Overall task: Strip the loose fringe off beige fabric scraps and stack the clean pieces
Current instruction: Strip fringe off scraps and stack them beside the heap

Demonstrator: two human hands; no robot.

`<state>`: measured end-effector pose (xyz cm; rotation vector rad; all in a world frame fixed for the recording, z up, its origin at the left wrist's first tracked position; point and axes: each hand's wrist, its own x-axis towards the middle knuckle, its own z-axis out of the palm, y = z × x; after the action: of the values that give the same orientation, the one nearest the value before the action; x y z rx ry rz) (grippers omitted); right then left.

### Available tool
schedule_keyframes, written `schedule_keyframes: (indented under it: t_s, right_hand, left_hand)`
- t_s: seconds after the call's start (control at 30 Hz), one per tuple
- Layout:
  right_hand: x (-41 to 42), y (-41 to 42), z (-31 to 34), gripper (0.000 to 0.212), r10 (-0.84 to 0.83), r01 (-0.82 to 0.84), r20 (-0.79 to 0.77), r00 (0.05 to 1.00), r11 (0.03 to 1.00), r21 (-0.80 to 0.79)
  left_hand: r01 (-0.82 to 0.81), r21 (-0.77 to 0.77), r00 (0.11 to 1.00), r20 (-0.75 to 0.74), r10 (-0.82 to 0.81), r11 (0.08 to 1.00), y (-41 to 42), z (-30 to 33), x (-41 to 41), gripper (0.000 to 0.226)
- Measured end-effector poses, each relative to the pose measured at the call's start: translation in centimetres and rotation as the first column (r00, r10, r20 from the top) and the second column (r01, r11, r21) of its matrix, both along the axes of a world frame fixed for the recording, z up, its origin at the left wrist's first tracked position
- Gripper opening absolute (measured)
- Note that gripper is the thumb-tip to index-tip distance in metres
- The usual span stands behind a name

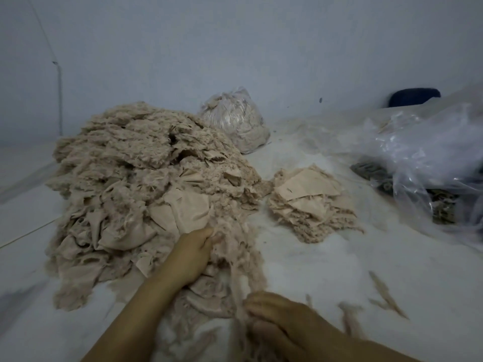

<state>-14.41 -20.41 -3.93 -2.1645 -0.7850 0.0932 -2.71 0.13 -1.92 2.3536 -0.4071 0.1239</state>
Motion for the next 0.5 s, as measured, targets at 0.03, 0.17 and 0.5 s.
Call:
schedule_keyframes:
  t_s: [0.03,0.17,0.5]
  right_hand:
    - [-0.6,-0.1,0.0,0.036,-0.018,0.019,-0.02,1.0,0.999,0.041]
    - [2.6,-1.0,1.8,0.021,-0.428,0.441,-0.106,0.897,0.867,0.23]
    - [8.6,0.6,2.5,0.015,-0.289,0.533,-0.485,0.825,0.685,0.497]
  left_hand:
    - [-0.007,-0.021,1.0,0.005,0.007,1.0,-0.2,0.2,0.0,0.041]
    - [0.074,0.159,0.981,0.167,-0.101,0.985,-1.4,1.7,-0.9,0.043]
    - [0.065,-0.226,0.998,0.015,-0.063,0.972,-1.8,1.6,-0.5,0.014]
